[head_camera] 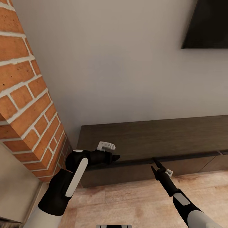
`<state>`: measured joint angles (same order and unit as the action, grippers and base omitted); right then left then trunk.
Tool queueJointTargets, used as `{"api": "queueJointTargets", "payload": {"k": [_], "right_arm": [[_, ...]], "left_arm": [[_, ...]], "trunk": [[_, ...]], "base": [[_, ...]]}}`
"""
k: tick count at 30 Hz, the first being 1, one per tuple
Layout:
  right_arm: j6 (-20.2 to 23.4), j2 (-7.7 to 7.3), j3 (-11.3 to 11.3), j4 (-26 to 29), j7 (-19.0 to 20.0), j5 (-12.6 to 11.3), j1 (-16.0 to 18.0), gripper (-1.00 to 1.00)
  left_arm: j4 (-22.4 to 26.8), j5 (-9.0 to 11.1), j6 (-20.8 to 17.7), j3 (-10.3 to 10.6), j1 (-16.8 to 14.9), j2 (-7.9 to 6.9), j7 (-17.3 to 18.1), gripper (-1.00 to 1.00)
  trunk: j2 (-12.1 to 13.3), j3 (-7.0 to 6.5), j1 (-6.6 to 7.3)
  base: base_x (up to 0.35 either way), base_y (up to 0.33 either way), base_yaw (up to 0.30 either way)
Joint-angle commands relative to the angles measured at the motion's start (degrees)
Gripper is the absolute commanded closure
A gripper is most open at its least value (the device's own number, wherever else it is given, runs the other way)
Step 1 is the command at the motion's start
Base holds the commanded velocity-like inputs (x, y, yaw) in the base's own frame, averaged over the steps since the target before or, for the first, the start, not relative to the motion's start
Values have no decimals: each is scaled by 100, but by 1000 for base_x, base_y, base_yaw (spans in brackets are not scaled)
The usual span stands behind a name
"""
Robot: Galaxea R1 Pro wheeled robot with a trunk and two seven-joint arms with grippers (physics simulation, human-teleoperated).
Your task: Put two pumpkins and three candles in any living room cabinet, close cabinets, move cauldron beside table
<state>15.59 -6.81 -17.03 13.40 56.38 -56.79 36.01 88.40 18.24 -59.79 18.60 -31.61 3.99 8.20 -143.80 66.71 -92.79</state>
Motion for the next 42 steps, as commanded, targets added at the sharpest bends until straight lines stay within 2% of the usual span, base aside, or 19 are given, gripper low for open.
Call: {"api": "queueJointTargets", "payload": {"k": [1,35,36,42], "right_arm": [[53,-3,7,-4,13,-51,3,-100],[58,-5,7,-4,4,-51,3,-100],[58,-5,7,-4,4,-51,3,100],[58,-5,7,-4,4,-51,3,100]], "left_arm": [[3,-58,-21,-5,-3,2,59,-100],[2,-58,-21,-5,-3,-2,59,-100],[2,-58,-21,-5,-3,-2,59,-100],[2,-58,-21,-5,-3,0,59,-100]], "trunk": [[-2,5,1],[-2,5,1],[-2,5,1],[-2,5,1]], "base": [[9,0,0],[1,0,0],[0,0,0],[0,0,0]]}}
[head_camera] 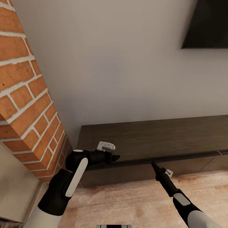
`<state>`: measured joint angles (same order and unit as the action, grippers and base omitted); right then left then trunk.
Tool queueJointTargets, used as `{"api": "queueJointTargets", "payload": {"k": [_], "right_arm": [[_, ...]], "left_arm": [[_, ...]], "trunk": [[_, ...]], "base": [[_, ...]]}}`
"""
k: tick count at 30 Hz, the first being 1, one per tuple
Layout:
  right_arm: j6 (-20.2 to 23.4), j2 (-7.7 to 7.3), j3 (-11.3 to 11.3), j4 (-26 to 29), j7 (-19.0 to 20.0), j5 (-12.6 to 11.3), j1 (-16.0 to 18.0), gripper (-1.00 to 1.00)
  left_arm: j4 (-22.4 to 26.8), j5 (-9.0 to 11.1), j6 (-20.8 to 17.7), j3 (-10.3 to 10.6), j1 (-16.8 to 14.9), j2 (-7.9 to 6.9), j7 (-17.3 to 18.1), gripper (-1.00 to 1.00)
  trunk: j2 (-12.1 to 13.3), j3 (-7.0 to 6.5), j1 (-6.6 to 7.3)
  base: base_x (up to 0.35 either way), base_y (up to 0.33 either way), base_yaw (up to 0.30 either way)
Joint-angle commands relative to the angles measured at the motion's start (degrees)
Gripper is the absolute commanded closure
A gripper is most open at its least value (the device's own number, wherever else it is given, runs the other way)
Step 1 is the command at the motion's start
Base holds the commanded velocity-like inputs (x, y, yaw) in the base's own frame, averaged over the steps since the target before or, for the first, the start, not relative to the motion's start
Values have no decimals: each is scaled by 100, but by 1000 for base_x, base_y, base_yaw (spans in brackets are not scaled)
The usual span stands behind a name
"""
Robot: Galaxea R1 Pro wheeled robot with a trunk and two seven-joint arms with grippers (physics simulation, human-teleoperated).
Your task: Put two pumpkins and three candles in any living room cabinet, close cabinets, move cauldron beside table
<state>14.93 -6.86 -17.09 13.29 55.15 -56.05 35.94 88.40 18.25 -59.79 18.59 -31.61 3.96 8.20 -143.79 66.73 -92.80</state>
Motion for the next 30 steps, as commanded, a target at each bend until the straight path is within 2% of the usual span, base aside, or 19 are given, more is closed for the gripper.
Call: {"api": "queueJointTargets", "payload": {"k": [1,30], "right_arm": [[124,0,13,7,128,-126,9,100],[195,-26,13,7,137,-126,9,100]], "left_arm": [[2,-58,-21,-5,-3,2,59,-100],[2,-58,-21,-5,-3,-1,59,-100]], "trunk": [[-3,3,2],[-3,3,2]], "base": [[0,0,0],[0,0,0]]}}
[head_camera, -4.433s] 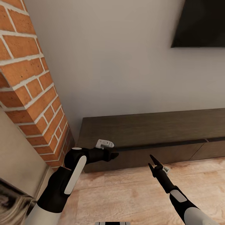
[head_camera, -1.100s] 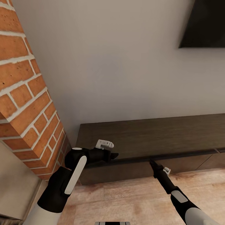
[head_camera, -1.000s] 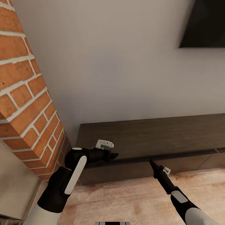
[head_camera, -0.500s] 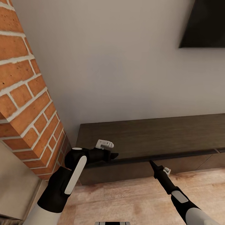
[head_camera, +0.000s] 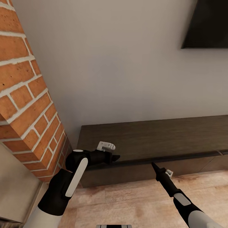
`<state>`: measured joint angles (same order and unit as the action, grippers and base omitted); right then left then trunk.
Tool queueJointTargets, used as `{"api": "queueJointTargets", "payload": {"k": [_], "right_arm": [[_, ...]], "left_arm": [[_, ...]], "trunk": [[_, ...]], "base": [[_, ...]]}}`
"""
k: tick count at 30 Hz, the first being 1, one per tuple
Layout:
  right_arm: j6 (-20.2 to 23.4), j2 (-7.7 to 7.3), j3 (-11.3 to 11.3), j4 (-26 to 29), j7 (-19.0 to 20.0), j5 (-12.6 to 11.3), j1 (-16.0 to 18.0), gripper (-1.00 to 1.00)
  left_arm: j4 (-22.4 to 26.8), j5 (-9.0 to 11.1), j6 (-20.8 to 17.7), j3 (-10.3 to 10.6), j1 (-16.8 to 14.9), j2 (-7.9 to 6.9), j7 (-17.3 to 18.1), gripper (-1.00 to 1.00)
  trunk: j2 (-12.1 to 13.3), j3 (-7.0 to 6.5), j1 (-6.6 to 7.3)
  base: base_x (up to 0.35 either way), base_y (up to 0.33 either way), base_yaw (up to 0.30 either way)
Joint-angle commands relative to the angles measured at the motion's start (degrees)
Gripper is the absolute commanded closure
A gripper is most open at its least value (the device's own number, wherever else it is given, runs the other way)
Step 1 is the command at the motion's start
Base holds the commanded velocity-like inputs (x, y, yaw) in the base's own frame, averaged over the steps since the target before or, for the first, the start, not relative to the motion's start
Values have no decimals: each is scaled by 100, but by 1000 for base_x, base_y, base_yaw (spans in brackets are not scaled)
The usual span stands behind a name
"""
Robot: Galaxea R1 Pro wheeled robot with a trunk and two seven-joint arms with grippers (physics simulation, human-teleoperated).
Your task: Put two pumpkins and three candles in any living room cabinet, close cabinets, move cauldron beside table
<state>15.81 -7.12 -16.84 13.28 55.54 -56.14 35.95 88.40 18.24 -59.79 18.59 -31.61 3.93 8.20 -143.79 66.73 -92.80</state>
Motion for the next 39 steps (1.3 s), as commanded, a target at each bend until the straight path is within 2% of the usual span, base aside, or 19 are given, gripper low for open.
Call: {"api": "queueJointTargets", "payload": {"k": [1,28,39], "right_arm": [[107,0,-13,8,98,-116,9,100],[107,0,-13,8,98,-116,9,100],[107,0,-13,8,98,-116,9,100]], "left_arm": [[2,-57,-21,-5,-3,3,59,-100],[2,-57,-21,-3,-3,4,59,-100],[2,-57,-21,120,-3,3,51,-100]], "trunk": [[-3,3,2],[-3,3,2],[-3,3,2]], "base": [[0,0,0],[-67,0,0],[-39,0,0]]}}
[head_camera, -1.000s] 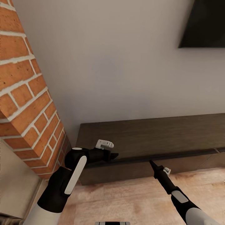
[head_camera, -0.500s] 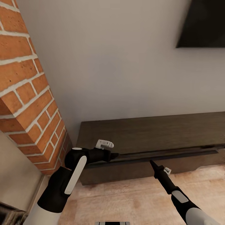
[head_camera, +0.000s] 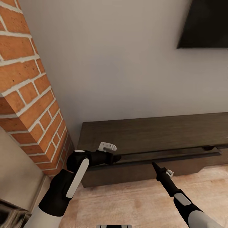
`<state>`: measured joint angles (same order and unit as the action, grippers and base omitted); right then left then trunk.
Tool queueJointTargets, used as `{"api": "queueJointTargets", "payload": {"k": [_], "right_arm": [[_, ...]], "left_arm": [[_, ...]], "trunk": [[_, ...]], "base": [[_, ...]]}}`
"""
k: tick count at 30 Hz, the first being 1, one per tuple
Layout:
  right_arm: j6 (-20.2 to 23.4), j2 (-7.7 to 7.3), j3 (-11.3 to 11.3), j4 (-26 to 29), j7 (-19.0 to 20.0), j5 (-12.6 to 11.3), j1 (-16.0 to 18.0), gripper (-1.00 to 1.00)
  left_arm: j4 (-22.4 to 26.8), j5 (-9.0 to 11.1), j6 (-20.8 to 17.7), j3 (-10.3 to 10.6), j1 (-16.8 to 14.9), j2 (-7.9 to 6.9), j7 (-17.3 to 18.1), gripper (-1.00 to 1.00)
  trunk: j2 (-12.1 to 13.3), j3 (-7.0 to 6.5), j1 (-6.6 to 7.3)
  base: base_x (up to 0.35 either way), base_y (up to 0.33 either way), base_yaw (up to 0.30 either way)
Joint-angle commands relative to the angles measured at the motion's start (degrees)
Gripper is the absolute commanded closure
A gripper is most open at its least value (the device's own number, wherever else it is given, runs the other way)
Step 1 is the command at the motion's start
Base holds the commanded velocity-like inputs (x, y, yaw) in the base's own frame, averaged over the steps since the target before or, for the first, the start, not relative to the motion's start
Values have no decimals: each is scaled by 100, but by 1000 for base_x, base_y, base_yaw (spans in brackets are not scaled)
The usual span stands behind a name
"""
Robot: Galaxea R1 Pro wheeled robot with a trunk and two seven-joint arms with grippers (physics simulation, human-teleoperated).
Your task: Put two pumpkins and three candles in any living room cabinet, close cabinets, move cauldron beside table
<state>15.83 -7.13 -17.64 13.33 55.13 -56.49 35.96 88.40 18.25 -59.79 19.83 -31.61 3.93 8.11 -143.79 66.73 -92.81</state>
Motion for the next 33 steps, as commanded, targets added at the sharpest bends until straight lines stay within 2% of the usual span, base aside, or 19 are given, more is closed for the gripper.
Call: {"api": "queueJointTargets", "payload": {"k": [1,28,29,33], "right_arm": [[104,1,67,3,139,-82,7,100],[98,-3,64,3,131,-91,7,100],[80,-39,3,-11,-18,-83,-19,100],[99,-80,121,-13,3,-83,-17,100]], "left_arm": [[1,-57,-21,-2,-3,3,59,-100],[1,-58,-21,3,-3,3,59,-100],[-12,-66,-21,12,10,-28,35,-100],[-13,-66,-21,12,11,-30,34,-100]], "trunk": [[-3,3,3],[-3,3,3],[-3,5,2],[-3,5,2]], "base": [[-71,0,0],[-16,0,0],[0,0,0],[0,0,0]]}}
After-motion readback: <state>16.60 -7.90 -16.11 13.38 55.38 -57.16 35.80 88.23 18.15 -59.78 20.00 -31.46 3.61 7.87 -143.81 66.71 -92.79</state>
